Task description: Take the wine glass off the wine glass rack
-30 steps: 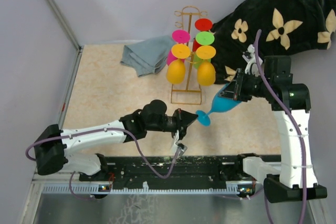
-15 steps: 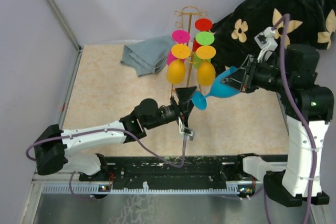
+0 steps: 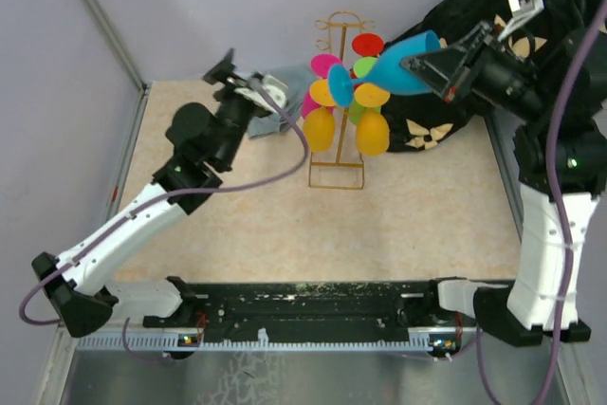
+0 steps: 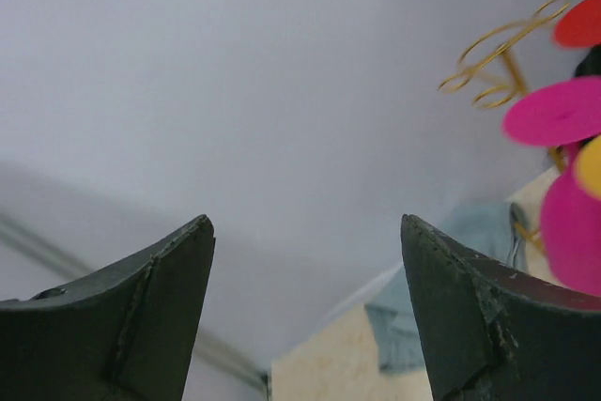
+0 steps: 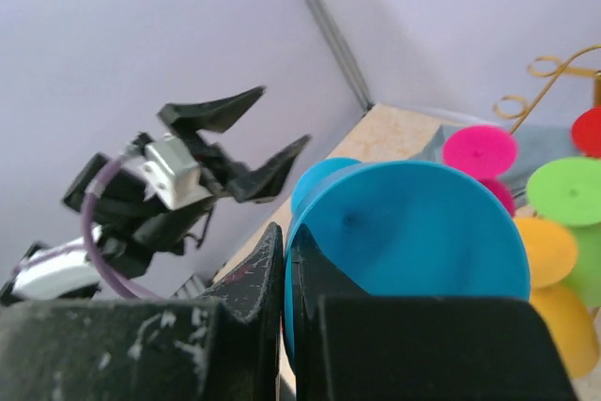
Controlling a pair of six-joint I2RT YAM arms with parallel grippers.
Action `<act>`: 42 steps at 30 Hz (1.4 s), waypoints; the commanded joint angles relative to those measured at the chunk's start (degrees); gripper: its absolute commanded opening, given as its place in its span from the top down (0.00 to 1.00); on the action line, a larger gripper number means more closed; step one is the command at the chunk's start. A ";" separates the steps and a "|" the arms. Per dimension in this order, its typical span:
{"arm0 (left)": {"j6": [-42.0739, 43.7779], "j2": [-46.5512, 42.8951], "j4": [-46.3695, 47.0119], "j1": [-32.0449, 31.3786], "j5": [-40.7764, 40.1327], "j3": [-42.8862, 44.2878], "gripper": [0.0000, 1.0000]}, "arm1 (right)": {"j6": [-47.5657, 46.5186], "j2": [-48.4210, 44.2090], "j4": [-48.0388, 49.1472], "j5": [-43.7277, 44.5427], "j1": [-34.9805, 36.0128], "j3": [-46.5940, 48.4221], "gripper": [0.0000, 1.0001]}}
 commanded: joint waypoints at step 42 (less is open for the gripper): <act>-68.64 -17.49 -54.59 47.12 7.05 -5.91 0.08 | -19.80 50.10 7.91 56.05 49.86 11.62 1.00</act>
